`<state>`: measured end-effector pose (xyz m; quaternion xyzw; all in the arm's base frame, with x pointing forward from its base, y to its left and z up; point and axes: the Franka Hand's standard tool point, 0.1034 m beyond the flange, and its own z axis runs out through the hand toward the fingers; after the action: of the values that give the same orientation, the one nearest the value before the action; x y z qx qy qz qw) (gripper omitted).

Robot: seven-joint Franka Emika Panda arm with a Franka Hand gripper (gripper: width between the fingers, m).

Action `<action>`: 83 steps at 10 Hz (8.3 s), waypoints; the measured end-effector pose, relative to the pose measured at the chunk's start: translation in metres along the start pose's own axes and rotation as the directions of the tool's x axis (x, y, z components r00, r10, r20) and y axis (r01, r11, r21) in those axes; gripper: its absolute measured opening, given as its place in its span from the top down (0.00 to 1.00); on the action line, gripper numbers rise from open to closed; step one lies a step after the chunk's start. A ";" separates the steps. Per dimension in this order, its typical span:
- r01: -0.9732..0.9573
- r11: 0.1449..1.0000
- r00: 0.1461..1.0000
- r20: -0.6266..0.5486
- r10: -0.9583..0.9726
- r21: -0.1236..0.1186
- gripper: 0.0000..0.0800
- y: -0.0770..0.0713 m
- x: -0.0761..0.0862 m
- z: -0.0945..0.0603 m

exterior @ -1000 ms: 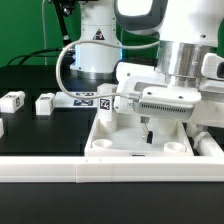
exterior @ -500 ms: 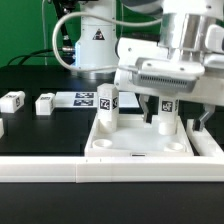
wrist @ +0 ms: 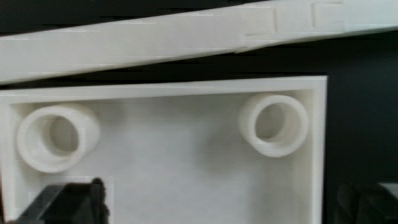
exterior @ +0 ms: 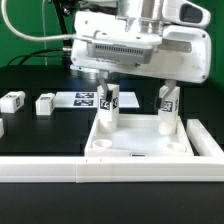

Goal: Assemble square table

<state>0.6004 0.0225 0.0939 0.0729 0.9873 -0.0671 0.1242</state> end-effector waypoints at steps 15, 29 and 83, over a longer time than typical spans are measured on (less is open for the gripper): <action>-0.843 0.537 0.538 -0.048 0.841 -0.030 0.19 -0.069 0.020 0.002; -0.877 -0.479 -0.479 -0.092 0.873 0.017 0.19 -0.127 0.035 0.003; -0.150 -0.959 -0.566 0.774 0.283 0.242 0.19 -0.185 0.218 0.037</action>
Offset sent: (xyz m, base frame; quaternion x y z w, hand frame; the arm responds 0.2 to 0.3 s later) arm 0.0000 0.0000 0.0000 0.0000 0.0000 0.1296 0.9916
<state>0.3708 -0.1372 0.0238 0.9403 0.0361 -0.3368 -0.0317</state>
